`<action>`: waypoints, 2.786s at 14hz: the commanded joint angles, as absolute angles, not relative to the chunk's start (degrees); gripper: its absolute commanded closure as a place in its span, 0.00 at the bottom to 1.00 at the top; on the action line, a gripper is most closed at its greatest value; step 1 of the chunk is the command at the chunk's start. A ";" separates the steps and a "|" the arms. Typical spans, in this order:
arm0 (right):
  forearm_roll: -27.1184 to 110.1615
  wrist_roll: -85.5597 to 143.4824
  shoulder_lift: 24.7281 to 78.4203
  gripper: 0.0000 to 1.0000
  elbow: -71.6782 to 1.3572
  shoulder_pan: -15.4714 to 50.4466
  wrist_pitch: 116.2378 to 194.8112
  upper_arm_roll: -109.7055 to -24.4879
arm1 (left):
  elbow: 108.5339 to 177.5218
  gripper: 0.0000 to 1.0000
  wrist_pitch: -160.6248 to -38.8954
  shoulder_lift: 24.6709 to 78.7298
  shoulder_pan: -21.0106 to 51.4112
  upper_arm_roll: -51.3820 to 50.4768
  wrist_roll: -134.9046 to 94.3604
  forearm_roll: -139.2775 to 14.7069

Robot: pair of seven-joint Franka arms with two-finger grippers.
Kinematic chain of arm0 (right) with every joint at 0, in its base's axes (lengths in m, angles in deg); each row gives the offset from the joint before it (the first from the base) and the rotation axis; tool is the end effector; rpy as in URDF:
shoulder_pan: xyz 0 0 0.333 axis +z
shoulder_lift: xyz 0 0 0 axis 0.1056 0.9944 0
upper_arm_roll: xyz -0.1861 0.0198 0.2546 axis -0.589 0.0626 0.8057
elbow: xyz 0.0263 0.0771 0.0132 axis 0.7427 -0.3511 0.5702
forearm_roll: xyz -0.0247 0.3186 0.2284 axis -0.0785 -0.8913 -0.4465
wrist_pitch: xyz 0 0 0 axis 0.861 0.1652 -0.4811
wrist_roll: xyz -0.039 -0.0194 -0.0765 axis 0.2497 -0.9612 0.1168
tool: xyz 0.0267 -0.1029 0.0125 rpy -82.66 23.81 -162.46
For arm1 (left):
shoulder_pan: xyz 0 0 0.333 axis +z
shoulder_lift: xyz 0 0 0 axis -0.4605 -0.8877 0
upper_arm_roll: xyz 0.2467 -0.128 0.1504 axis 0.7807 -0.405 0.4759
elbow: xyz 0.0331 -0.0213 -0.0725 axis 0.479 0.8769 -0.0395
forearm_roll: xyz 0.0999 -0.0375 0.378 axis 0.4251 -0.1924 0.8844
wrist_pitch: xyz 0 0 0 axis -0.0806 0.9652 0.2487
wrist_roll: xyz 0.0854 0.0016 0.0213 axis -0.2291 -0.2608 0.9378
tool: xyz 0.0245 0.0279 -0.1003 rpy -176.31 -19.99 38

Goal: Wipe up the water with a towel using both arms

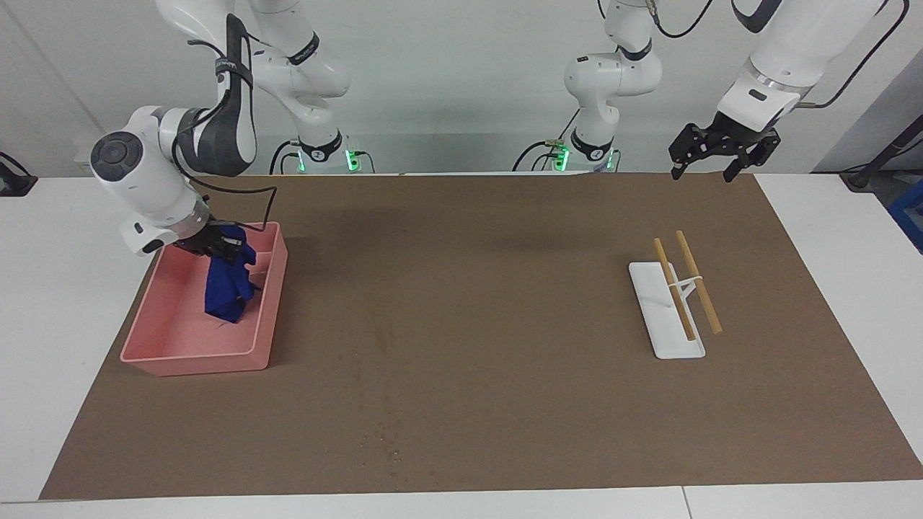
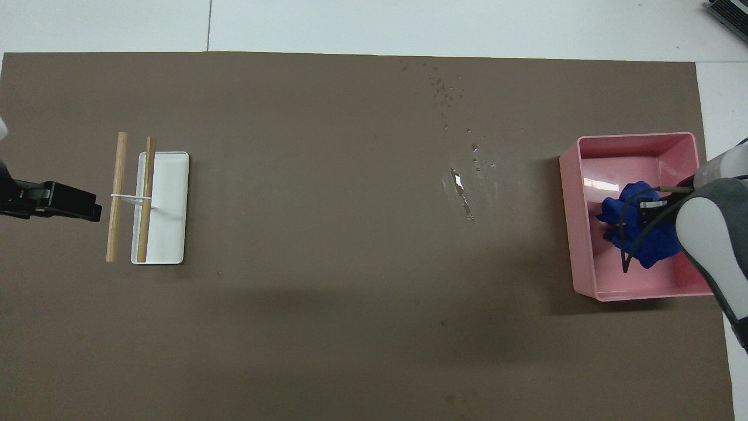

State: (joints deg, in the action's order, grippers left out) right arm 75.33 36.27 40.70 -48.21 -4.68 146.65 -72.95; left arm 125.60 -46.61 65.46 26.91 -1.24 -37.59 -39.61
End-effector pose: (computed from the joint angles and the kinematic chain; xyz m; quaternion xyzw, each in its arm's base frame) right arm 0.5331 -0.0926 0.3918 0.9917 -0.0630 -0.1109 0.0148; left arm 0.5225 -0.0459 0.6393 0.9980 -0.0552 -0.0245 0.0195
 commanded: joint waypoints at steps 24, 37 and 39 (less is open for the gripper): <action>73.61 50.14 37.64 0.00 -17.36 4.57 123.54 -68.32 | 126.11 0.00 -46.02 66.07 26.36 -0.76 -38.00 -38.47; 73.25 49.88 33.51 0.00 -22.18 3.87 123.26 -68.41 | 126.11 0.00 -46.02 66.07 26.45 -0.76 -38.00 -38.47; 72.82 49.97 33.16 0.00 -22.55 3.87 123.36 -68.41 | 126.11 0.00 -46.02 66.07 26.45 -0.76 -38.00 -38.47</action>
State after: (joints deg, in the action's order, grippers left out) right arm 74.68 49.08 35.25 -19.80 4.86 123.02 -68.82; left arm 125.60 -46.59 65.46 26.91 -1.24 -37.59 -39.61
